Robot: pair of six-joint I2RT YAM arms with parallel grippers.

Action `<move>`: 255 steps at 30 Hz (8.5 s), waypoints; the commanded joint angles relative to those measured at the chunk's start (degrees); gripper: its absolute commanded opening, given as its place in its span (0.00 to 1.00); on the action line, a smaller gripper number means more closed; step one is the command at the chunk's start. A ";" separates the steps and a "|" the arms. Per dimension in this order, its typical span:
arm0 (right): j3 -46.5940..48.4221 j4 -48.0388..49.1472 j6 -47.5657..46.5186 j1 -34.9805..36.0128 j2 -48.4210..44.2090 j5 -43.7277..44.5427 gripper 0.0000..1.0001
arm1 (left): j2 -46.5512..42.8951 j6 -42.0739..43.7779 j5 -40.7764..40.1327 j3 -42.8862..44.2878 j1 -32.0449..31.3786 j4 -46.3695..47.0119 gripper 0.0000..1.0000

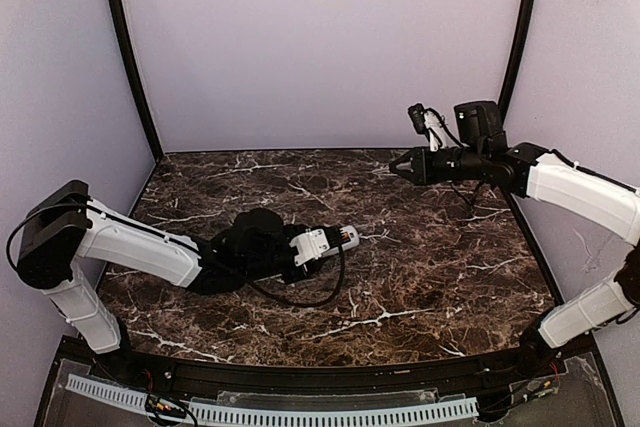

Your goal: Unload the batteries from the remote control

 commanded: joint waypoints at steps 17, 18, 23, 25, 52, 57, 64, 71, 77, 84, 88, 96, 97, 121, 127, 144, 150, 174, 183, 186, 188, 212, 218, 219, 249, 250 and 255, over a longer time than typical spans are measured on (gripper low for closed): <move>-4.95 3.92 -1.97 -0.33 -4.80 0.64 0.00 | -10.95 2.83 -6.27 3.78 5.75 -11.15 0.00; -4.70 3.90 -2.13 -0.29 -4.89 0.15 0.00 | -11.03 2.80 -6.76 3.53 5.85 -10.06 0.00; -2.88 3.74 -3.57 -0.29 -5.53 -3.08 0.00 | -12.70 3.32 -8.77 1.46 5.98 -8.06 0.00; -2.81 4.50 -4.44 -0.29 -5.91 -5.38 0.00 | -13.26 3.30 -8.82 1.13 6.06 -7.90 0.00; -4.35 3.73 3.20 9.61 -7.23 -0.90 0.00 | -16.03 -0.80 7.63 0.71 6.02 -11.19 0.00; -4.80 3.83 4.41 11.15 -6.78 -0.21 0.00 | -15.90 0.25 5.18 0.26 5.86 -10.44 0.00; -3.76 3.74 5.72 11.62 -4.99 0.60 0.00 | -14.87 1.14 2.34 0.60 5.39 -10.48 0.00; -3.18 4.14 6.78 12.40 -2.59 0.37 0.00 | -14.41 1.13 2.11 1.34 5.05 -11.26 0.00; -2.86 5.09 7.82 13.12 -1.39 0.33 0.00 | -14.12 1.70 2.16 1.11 4.77 -10.75 0.00; -2.93 5.48 7.88 13.26 -1.34 0.39 0.00 | -13.79 1.76 1.60 0.70 4.43 -9.82 0.00; -2.94 6.00 7.96 13.34 -0.89 0.12 0.00 | -13.21 1.94 0.81 0.82 4.16 -9.74 0.00; -2.29 6.58 7.88 13.34 0.72 -0.69 0.00 | -12.85 2.08 -0.09 0.91 3.56 -9.41 0.00; -2.30 6.60 7.89 13.34 0.76 -0.65 0.00 | -12.82 2.07 -0.16 0.91 3.50 -9.31 0.00; -3.77 8.02 9.11 13.51 1.09 -1.13 0.00 | -12.01 2.17 -1.93 1.08 2.63 -8.49 0.00; -3.95 8.38 9.31 13.47 0.95 -1.17 0.00 | -12.15 2.20 -2.09 1.08 2.45 -8.43 0.00; -4.66 7.74 10.72 13.51 -0.25 0.73 0.00 | -12.51 2.78 -4.45 0.82 2.11 -7.19 0.00; -4.71 7.89 10.97 13.60 -0.26 0.49 0.00 | -12.51 2.02 -4.44 0.89 2.00 -7.19 0.00; -4.88 9.88 11.22 14.35 1.08 -2.03 0.00 | -13.01 2.55 -4.86 0.48 1.66 -6.86 0.00; -6.32 12.93 12.07 14.29 0.75 -6.82 0.00 | -13.79 2.85 -5.06 -0.03 1.70 -6.52 0.00; -6.78 13.41 12.54 14.26 0.70 -8.41 0.00 | -14.07 2.85 -4.86 -0.20 1.64 -6.49 0.00; -6.94 13.43 12.62 14.29 0.71 -8.88 0.00 | -14.28 2.87 -4.72 -0.35 1.68 -6.46 0.00; -8.86 17.44 14.22 14.31 0.33 -14.66 0.00 | -15.62 2.72 -0.65 -1.11 1.68 -7.38 0.00; -8.80 17.69 14.25 14.30 0.51 -15.82 0.00 | -15.51 2.33 0.94 -1.24 1.68 -7.94 0.00; -8.76 17.65 14.22 14.29 0.50 -15.88 0.00 | -15.44 2.33 1.15 -1.15 1.71 -8.22 0.00; -8.94 18.81 15.70 14.41 0.85 -19.12 0.00 | -12.08 1.55 2.68 0.46 1.77 -10.95 0.00; -8.97 18.85 15.71 14.44 0.85 -19.11 0.00 | -11.94 1.55 2.51 0.46 1.79 -10.93 0.00; -9.22 18.99 15.77 14.40 1.13 -19.22 0.00 | -11.62 1.48 2.34 0.66 1.78 -11.03 0.00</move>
